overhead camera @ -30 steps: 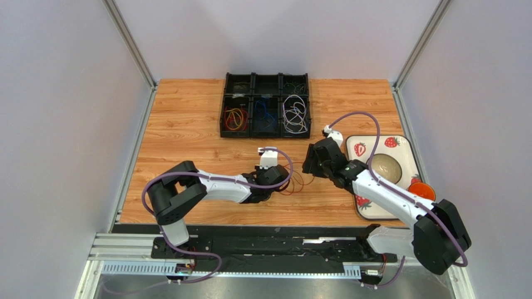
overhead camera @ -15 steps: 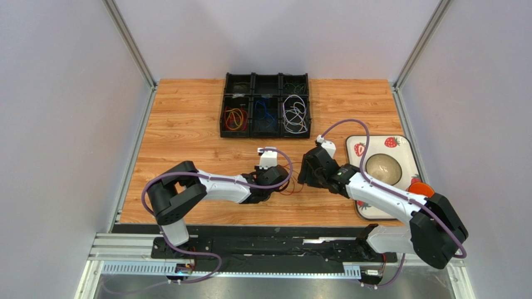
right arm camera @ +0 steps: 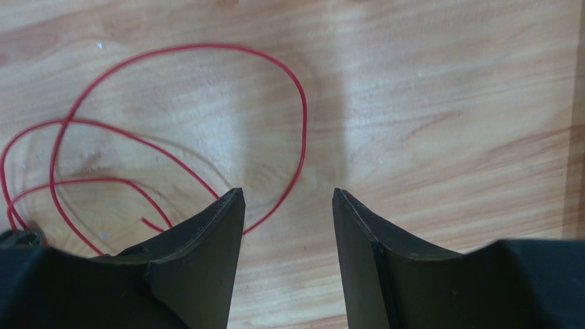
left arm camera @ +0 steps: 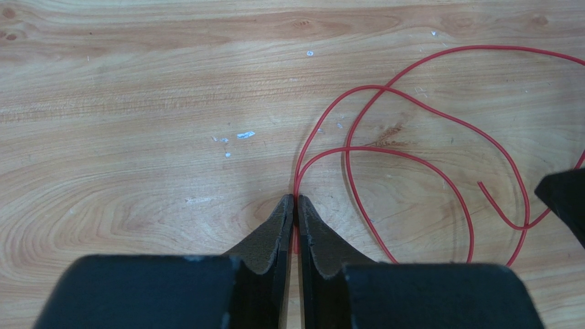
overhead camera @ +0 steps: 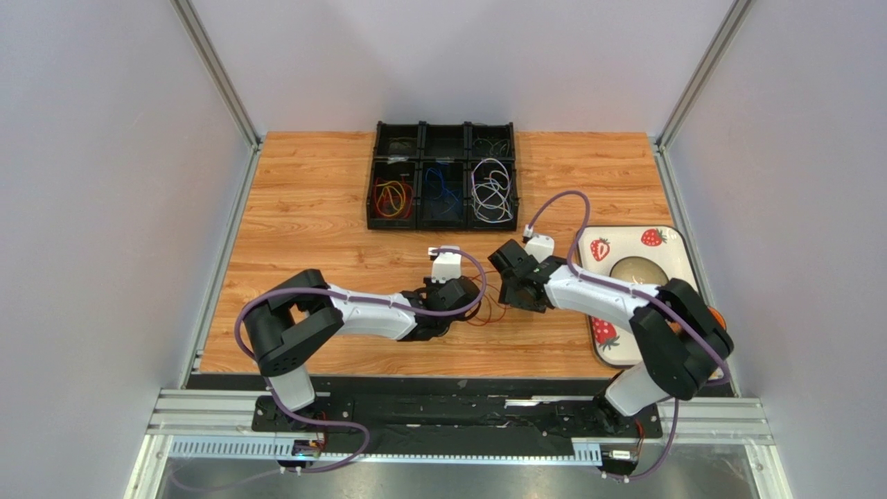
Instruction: Untangle the cables
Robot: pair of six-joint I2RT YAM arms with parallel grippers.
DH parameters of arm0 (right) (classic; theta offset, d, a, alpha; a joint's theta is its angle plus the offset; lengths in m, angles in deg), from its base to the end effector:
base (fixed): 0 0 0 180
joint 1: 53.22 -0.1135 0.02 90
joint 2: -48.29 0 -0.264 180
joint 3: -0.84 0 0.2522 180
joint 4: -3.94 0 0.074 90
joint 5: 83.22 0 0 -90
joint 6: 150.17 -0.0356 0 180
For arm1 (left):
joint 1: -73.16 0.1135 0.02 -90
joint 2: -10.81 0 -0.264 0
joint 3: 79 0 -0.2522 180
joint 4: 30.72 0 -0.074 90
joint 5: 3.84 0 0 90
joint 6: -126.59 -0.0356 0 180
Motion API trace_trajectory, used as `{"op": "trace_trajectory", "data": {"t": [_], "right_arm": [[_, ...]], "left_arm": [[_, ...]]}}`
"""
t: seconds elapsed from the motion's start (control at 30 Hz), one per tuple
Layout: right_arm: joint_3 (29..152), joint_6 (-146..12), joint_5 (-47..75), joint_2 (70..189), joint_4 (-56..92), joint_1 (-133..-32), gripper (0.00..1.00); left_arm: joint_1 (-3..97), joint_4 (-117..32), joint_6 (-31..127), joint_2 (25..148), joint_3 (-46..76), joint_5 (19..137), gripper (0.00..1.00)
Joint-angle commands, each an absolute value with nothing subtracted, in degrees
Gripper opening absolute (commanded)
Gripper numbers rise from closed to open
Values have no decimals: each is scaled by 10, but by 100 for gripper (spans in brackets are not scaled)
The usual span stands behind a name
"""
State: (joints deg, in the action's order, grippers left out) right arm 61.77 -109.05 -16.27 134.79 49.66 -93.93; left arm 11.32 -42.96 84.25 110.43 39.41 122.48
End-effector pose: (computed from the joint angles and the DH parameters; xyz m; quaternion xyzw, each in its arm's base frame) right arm 0.2104 0.1627 0.1670 0.1013 0.9620 -0.0277 0.2519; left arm 0.1736 -0.2796 0.1394 0.0052 0.8999 -0.0945 0.4257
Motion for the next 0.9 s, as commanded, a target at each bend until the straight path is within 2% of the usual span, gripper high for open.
{"op": "trace_trajectory", "data": {"t": [0.0,0.37,0.53,0.63,0.67,0.87], "right_arm": [[671,-1067,-225,1381,501,-932,53],[695,-1031,-242,1435,483,-900,41],[690,-1012,-206,1440,451,-886,26],[686,-1005,-193,1439,441,-882,10],[684,-1004,-193,1438,437,-881,0],[677,-988,-185,1408,421,-881,0]], "left_arm": [[110,-448,845,1093,408,1204,13],[110,-448,840,1099,405,1204,13],[111,-448,840,1100,403,1208,13],[110,-448,837,1100,403,1206,13],[110,-447,837,1100,403,1207,13],[110,-442,822,1085,400,1209,12]]}}
